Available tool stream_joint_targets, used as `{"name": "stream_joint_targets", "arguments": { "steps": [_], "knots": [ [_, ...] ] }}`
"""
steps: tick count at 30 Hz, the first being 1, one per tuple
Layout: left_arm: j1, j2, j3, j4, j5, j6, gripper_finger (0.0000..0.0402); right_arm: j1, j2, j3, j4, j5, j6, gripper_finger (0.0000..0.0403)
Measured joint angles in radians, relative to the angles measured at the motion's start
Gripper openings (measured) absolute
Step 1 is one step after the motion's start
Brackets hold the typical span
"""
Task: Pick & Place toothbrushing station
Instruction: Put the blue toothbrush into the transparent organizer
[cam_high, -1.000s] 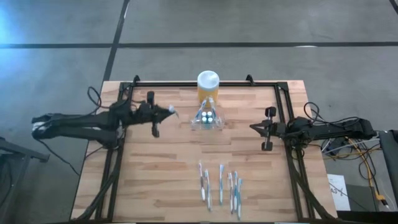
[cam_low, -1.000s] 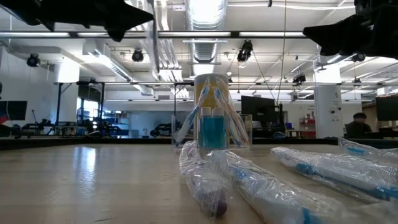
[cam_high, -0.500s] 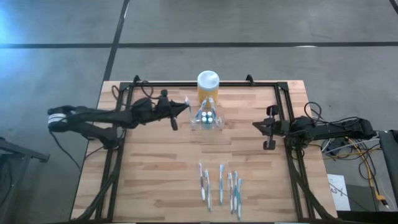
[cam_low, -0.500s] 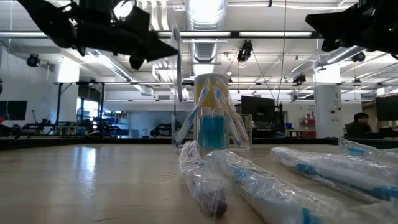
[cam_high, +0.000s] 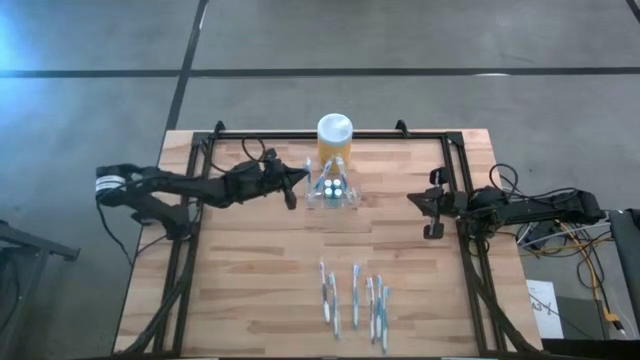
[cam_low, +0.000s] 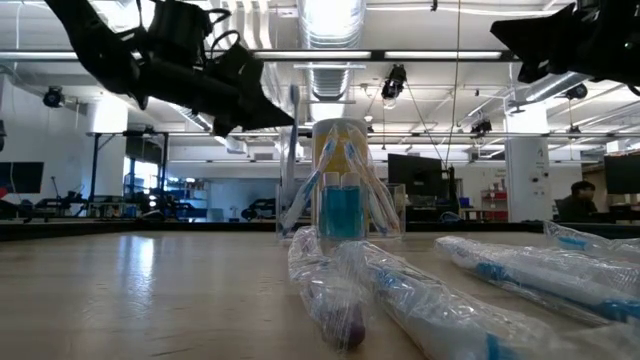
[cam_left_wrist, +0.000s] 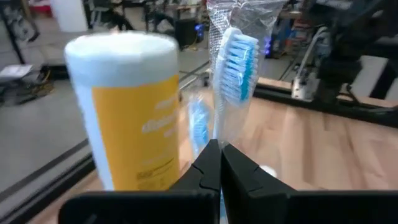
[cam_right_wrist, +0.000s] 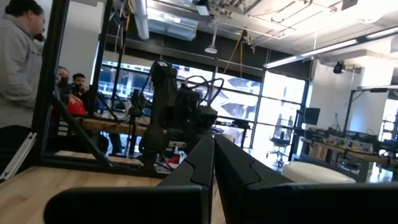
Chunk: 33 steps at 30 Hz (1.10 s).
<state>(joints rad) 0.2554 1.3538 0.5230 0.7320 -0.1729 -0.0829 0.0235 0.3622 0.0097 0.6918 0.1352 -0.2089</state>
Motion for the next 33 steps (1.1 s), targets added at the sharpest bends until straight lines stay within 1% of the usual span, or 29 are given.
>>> {"name": "stream_joint_targets", "arguments": {
  "steps": [4, 12, 18, 28, 33],
  "knots": [
    [0.005, 0.05, 0.0, 0.003, -0.046, -0.029, 0.0001, 0.0, 0.001, 0.0, -0.001, 0.0, 0.0, 0.0008],
    [0.01, 0.16, 0.0, 0.064, -0.073, -0.123, 0.0002, 0.0, 0.0, 0.0, -0.001, 0.0, -0.008, 0.0008],
    [0.01, 0.215, 0.0, 0.07, -0.122, -0.146, 0.0001, 0.0, 0.0, 0.0, 0.001, 0.001, -0.043, 0.0008],
    [0.011, 0.223, -0.004, 0.061, -0.138, -0.151, 0.0004, 0.0, 0.0, 0.0, 0.026, 0.026, -0.083, 0.0008],
    [0.012, 0.198, -0.005, 0.051, -0.138, -0.143, 0.0025, 0.0, 0.0, 0.0, 0.026, 0.026, -0.091, 0.0008]
  ]
}}
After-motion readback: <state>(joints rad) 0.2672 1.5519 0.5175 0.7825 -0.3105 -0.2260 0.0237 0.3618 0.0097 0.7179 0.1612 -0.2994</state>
